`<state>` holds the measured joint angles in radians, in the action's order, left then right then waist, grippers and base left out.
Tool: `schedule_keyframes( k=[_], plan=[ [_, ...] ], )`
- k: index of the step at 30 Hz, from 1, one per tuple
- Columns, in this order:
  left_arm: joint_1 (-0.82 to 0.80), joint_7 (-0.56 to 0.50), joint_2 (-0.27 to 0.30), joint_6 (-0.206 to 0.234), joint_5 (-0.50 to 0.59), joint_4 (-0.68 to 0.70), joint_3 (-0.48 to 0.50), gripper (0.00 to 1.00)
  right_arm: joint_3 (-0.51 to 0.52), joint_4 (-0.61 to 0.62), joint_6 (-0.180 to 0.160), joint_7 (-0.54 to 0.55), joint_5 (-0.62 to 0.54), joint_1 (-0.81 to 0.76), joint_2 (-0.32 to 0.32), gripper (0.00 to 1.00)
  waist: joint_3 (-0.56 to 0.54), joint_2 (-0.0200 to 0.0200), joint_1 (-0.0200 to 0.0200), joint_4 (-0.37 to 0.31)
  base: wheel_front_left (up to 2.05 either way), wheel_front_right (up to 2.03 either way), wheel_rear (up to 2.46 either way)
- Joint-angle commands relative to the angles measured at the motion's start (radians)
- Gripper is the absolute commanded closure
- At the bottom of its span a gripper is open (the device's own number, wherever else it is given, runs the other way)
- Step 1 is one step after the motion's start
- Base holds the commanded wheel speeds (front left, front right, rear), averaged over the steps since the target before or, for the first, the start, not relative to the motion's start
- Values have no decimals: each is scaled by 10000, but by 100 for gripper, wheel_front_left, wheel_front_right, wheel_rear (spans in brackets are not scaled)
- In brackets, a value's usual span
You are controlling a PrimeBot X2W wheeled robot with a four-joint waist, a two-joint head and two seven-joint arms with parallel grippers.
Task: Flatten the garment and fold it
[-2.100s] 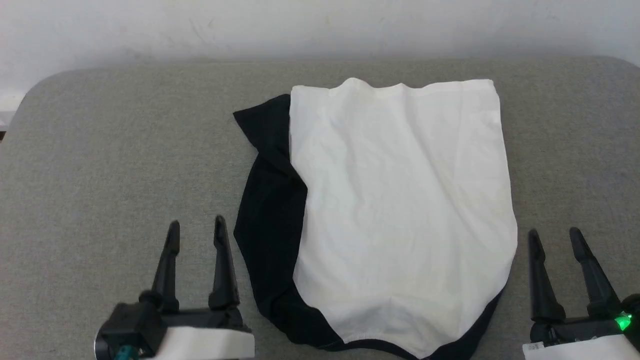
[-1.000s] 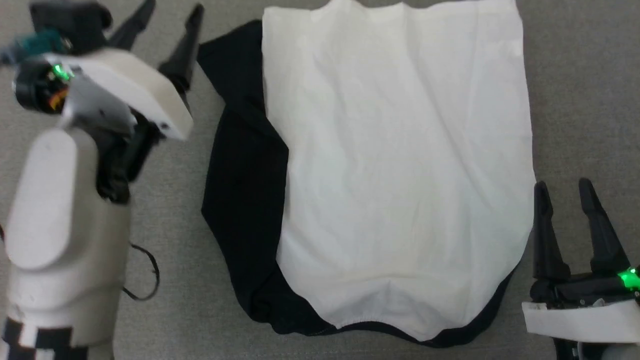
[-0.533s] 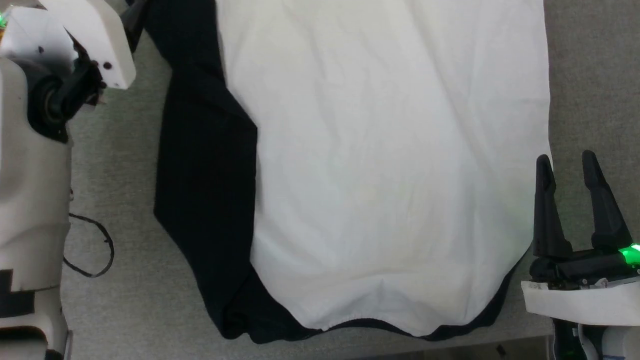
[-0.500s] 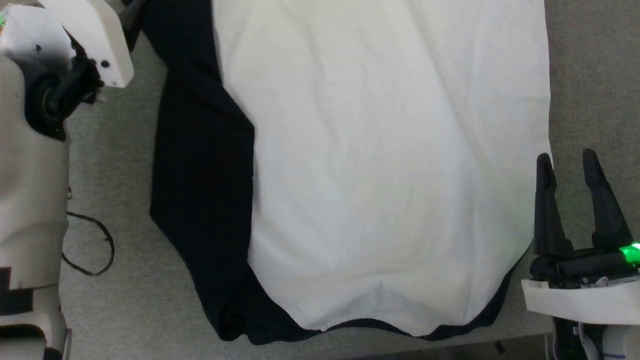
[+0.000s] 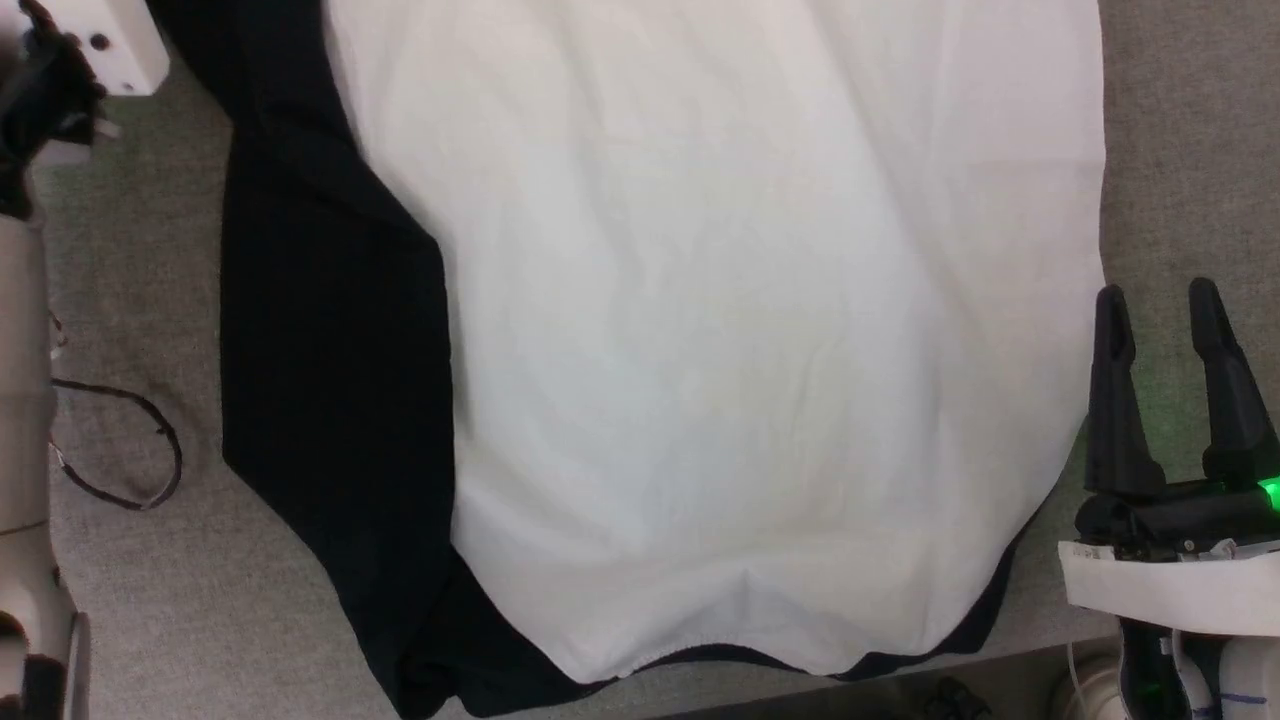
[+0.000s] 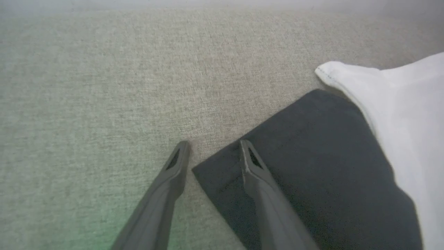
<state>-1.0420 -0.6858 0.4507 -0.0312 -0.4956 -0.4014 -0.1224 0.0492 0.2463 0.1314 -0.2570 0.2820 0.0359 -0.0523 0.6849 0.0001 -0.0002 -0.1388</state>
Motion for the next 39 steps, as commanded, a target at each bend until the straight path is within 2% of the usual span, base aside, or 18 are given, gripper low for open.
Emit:
schedule_keyframes(
  k=[1,8,21,29,39],
  plan=[
    [555,-503,-32,36,-89,-455,-155,100,37,61,-7,-47,14,136,20,0,23,-1,2,11,0,0,0],
    [705,-1237,34,-521,-766,30,-274,100,137,-4,-7,-47,-95,269,20,0,-118,-1,2,187,0,0,0],
    [593,207,-116,-819,-1281,321,-98,100,147,-207,-7,-47,-151,232,20,0,-947,-1,2,478,0,0,0],
    [973,369,-106,-931,-1837,651,-234,100,132,-483,-7,-47,-134,-58,20,0,-2239,-1,2,840,0,0,0],
    [1624,-215,136,-978,-2536,1740,-684,100,127,-829,-7,-47,-62,-745,20,0,-4102,-1,2,1361,0,0,0]
  ],
)
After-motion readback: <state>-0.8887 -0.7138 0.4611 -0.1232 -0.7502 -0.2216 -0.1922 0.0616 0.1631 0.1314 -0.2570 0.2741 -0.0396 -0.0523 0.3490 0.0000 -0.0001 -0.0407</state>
